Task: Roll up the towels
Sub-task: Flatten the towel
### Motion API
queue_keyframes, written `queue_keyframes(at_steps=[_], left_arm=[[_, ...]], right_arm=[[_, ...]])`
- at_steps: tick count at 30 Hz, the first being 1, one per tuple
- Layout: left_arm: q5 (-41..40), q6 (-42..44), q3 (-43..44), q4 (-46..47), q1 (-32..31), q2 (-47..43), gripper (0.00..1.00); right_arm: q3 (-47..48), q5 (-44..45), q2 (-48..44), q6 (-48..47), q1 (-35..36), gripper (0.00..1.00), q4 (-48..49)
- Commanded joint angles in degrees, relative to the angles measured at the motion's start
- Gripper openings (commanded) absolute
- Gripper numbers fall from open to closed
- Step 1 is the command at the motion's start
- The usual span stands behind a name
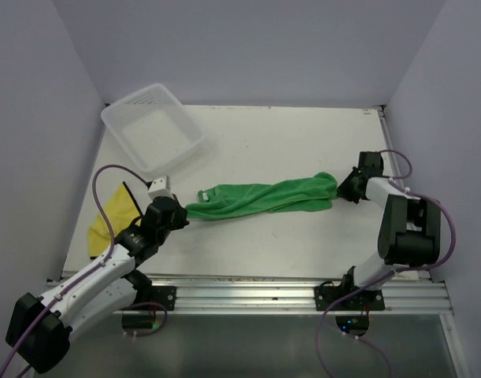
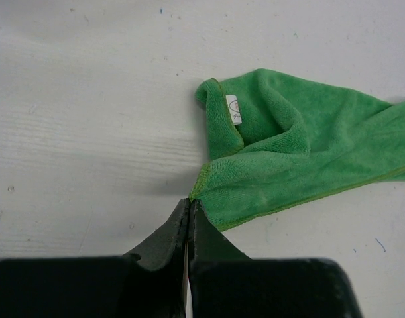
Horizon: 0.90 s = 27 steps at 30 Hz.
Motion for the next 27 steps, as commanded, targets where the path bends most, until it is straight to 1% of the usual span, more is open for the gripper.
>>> queue_keyframes(at_steps=[1, 6, 8, 9, 11, 13, 15, 16, 18, 19, 21, 22, 23, 25, 26, 27], left_arm=[[-0.47, 1.24, 3.75, 3.57, -0.19, 2.2, 0.0], [0.5, 2.29, 10.52, 2.86, 0.43, 8.78, 0.0], [2.68, 3.0, 14.38, 3.47, 1.57, 10.89, 0.0], [6.09, 4.39, 15.7, 4.26, 3.23, 13.69, 0.0], [9.1, 5.02, 21.32, 2.34, 5.51, 18.52, 0.0], [11.21, 5.29, 25.62, 2.33, 8.23, 20.48, 0.0], [13.23, 5.46, 28.36, 2.77, 10.96, 23.02, 0.0], [13.68, 5.55, 31.85, 1.99, 11.76, 24.08, 0.0], [13.77, 6.16, 35.91, 0.85, 13.52, 27.58, 0.0], [13.77, 6.25, 39.84, -0.2, 13.87, 28.91, 0.0], [14.82, 6.25, 44.08, -1.0, 15.19, 32.5, 0.0], [16.04, 6.25, 48.19, -1.87, 16.67, 33.66, 0.0], [16.84, 6.25, 50.15, -2.23, 17.56, 34.71, 0.0], [19.12, 5.99, 54.88, -3.37, 19.75, 37.09, 0.0], [19.65, 5.81, 56.13, -3.9, 20.46, 37.62, 0.0], [21.05, 5.55, 57.01, -4.25, 21.6, 38.15, 0.0]], right_arm=[[0.97, -0.5, -7.38, -0.88, 0.27, 0.0, -6.27], [6.76, -1.2, -13.02, -0.62, 0.27, 0.0, -11.99], [9.74, -1.82, -14.17, -0.1, 0.27, 0.0, -14.1], [10.54, -2.17, -14.52, -0.01, 0.27, 0.0, -14.46], [13.34, -2.96, -14.44, 0.7, 0.27, 0.0, -15.95], [15.81, -3.05, -13.74, 0.87, 0.27, 0.0, -17.09], [20.38, -3.14, -12.16, 0.96, 0.19, 0.0, -19.29], [21.96, -3.14, -11.72, 1.14, 0.19, 0.0, -20.6], [27.14, -3.66, -9.88, 1.49, 0.19, 0.0, -21.49], [28.99, -4.19, -9.08, 1.84, 0.19, 0.0, -21.93], [35.14, -5.07, -7.59, 2.8, 0.19, 0.0, -23.33], [37.33, -5.33, -5.93, 3.16, 0.19, 0.0, -24.12], [41.27, -5.6, -5.3, 3.86, 0.19, 0.0, -25.09], [45.07, -6.21, -3.72, 4.39, 0.1, 0.0, -26.15], [48.22, -6.39, -3.28, 4.74, 0.1, 0.0, -27.28], [49.47, -6.56, -3.19, 4.92, 0.1, 0.0, -27.73]])
